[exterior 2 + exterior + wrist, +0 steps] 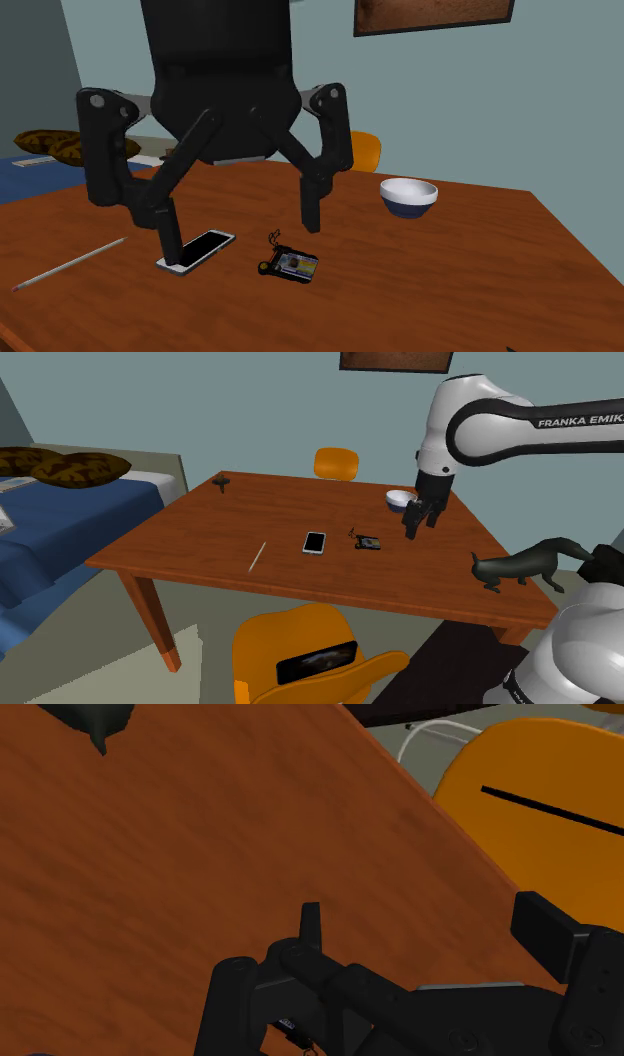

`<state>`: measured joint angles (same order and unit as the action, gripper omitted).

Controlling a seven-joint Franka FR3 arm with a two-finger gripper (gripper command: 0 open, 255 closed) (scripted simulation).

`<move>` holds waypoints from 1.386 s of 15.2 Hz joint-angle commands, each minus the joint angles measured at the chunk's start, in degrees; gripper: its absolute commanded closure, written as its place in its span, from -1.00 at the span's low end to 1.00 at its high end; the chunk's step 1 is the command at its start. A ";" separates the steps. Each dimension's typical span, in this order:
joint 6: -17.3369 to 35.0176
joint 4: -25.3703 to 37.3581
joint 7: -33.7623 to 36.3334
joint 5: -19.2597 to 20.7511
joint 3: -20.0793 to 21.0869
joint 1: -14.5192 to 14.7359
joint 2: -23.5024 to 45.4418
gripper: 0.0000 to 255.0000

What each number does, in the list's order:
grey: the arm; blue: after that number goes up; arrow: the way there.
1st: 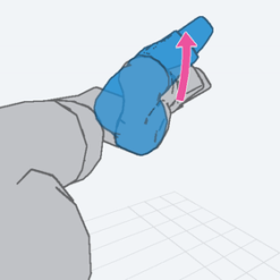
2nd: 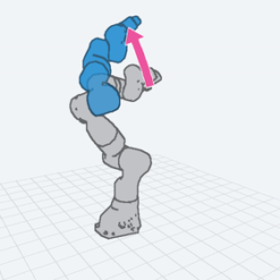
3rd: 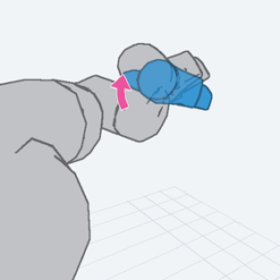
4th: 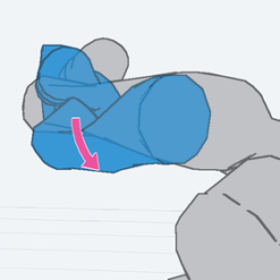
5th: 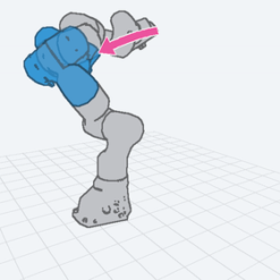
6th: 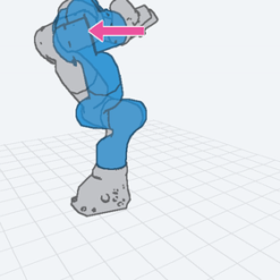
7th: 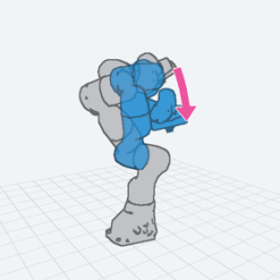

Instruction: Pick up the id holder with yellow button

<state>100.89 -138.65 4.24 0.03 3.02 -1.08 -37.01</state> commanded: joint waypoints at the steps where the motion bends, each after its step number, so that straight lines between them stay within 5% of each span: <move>1: 4.37 0.35 -0.67 1.00 -0.20 -0.42 3.61 -1.00; 11: 21.85 6.28 -2.70 6.01 -1.15 -2.55 22.42 -1.00; 21: 32.88 20.06 -3.25 11.11 -2.14 -3.98 42.51 -1.00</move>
<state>132.79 -120.36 0.80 10.58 0.90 -5.06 3.26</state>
